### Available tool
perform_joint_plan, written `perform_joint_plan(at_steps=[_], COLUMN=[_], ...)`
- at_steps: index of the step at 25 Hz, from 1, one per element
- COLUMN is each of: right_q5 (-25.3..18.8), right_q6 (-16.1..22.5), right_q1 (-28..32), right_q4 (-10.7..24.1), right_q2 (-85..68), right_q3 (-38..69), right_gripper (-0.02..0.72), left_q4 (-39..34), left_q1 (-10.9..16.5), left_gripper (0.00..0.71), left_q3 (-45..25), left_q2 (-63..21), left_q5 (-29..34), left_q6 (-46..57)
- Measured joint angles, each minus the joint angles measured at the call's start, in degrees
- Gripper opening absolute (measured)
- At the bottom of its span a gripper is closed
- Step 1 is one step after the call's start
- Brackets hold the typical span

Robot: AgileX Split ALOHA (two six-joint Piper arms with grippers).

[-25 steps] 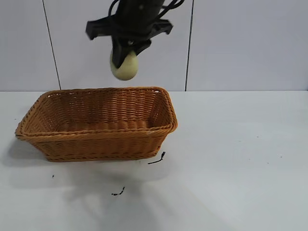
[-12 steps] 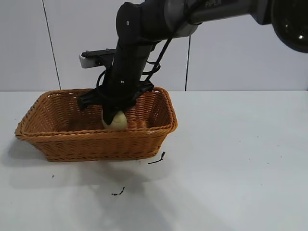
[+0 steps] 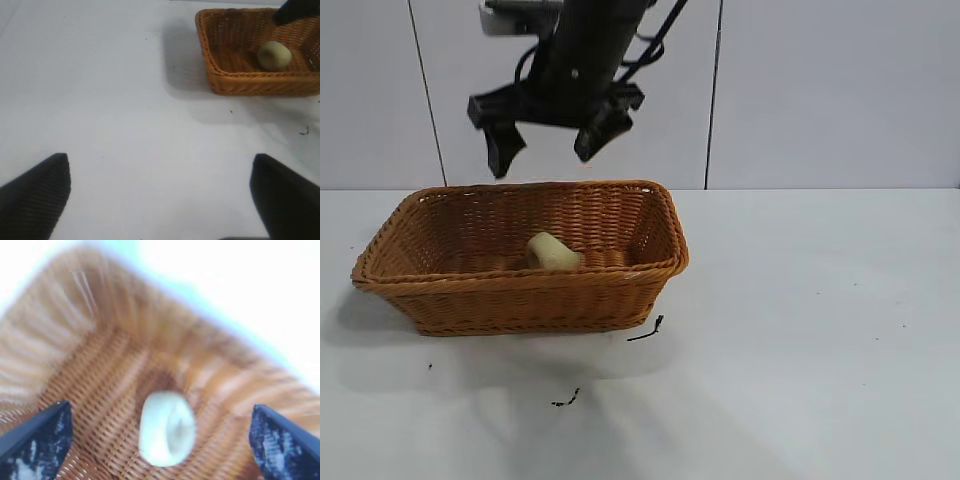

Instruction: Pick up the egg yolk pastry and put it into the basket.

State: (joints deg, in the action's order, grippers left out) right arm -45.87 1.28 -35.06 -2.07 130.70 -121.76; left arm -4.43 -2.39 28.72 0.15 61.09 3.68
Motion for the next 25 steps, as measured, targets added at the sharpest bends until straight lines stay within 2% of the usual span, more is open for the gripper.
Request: perform_joint_plan(at_steps=[5, 8, 9, 13, 15, 21, 25], right_q5=[-2.86, -4.52, -4.97, -5.96, -6.77, -10.28, -14.15], right_q6=[4.47, 4.49, 2.87, -2.87, -4.22, -5.04, -5.23], right_q1=[2.95, 7.74, 11.54, 20.01, 24.14, 33.83, 36.85], right_q4=[7.21, 7.92, 6.83, 2.07, 1.05, 0.86, 0.86], right_q2=[-4.38, -4.97, -4.97, -4.97, -4.97, -4.97, -4.97], right_q3=[-0.20, -0.20, -0.20, -0.20, -0.20, -0.20, -0.20], right_gripper=[0.673, 0.673, 0.673, 0.673, 0.673, 0.673, 0.673], left_q4=[0.00, 0.00, 0.00, 0.00, 0.00, 0.00, 0.00], left_q1=[0.00, 0.00, 0.00, 0.00, 0.00, 0.00, 0.00], left_gripper=[0.696, 0.696, 0.696, 0.696, 0.696, 0.696, 0.696], left_q3=[0.00, 0.00, 0.00, 0.00, 0.00, 0.00, 0.00], left_q2=[0.00, 0.00, 0.00, 0.00, 0.00, 0.00, 0.00], left_q5=[0.00, 0.00, 0.00, 0.00, 0.00, 0.00, 0.00], left_q6=[0.00, 0.00, 0.00, 0.00, 0.00, 0.00, 0.00])
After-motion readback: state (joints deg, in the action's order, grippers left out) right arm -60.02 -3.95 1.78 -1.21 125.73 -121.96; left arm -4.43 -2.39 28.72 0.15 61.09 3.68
